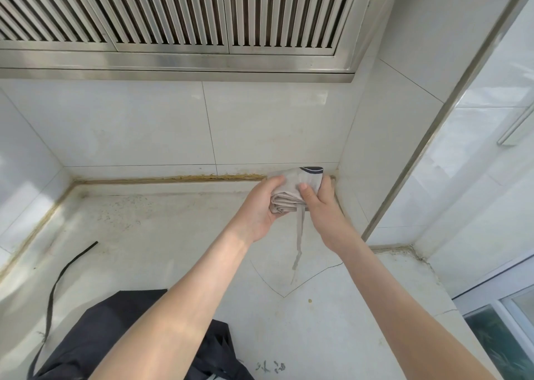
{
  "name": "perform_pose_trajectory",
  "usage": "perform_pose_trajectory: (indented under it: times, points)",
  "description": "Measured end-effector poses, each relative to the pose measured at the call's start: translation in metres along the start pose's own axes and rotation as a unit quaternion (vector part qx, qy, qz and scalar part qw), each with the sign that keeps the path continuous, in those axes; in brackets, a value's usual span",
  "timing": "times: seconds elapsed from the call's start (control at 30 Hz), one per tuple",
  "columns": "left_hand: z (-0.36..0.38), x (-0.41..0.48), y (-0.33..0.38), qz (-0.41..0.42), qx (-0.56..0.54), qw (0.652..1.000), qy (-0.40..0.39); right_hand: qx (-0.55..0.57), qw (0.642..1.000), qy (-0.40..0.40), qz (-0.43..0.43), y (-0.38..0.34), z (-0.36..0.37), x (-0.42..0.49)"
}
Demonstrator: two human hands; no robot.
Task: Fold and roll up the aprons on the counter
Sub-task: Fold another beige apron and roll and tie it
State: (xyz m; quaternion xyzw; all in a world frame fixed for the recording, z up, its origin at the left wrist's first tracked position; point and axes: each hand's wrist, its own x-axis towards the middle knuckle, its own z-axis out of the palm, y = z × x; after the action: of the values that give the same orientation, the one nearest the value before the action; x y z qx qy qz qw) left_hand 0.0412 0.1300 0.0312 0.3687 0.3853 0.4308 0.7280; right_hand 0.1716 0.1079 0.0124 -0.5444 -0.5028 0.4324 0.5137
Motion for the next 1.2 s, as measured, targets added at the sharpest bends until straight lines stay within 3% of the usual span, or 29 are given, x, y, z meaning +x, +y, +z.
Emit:
perform_pose_trajectory:
  times: [0.23,0.33,0.43,0.57,0.67,0.73,0.8,0.87,0.9,0.97,1.03,1.2]
  points:
    - [0.004,0.003,-0.014,0.016,0.018,1.0,0.005,0.048,0.999,0.007,-0.007,0.003,0.002,-0.005]
    - [0.0,0.002,-0.017,0.03,0.012,0.999,0.015,0.081,0.996,0.004,0.037,0.008,-0.008,-0.002]
    - [-0.007,0.001,-0.019,0.033,0.025,0.999,0.01,0.046,0.994,-0.055,0.079,0.006,-0.022,0.001]
    - [-0.007,-0.001,-0.025,0.051,0.056,0.997,0.002,0.05,0.994,-0.031,0.092,0.002,-0.026,0.006]
    - [-0.006,0.0,-0.028,0.098,0.144,0.985,0.001,0.062,0.994,-0.003,0.09,0.005,-0.024,0.008]
    - [-0.005,0.0,-0.029,0.15,0.265,0.952,0.019,0.088,0.992,0.017,0.091,0.008,-0.021,0.009]
    - [-0.003,-0.001,-0.029,0.196,0.299,0.932,0.05,0.114,0.989,0.026,0.09,0.009,-0.018,0.009]
    - [-0.001,0.001,-0.026,0.186,0.195,0.96,0.079,0.141,0.987,0.012,0.08,0.008,-0.017,0.01]
    - [0.0,0.001,-0.021,0.142,0.115,0.98,0.082,0.151,0.986,-0.002,0.071,0.007,-0.017,0.01]
    - [0.001,-0.001,-0.012,0.021,0.01,1.0,0.021,0.155,0.986,-0.02,0.055,0.003,-0.018,0.011]
    - [0.002,-0.003,-0.009,-0.039,0.011,0.998,-0.046,0.149,0.988,-0.02,0.044,0.0,-0.017,0.011]
    - [0.004,0.001,-0.015,0.017,-0.03,0.999,-0.028,0.135,0.989,-0.02,0.054,-0.005,-0.007,0.005]
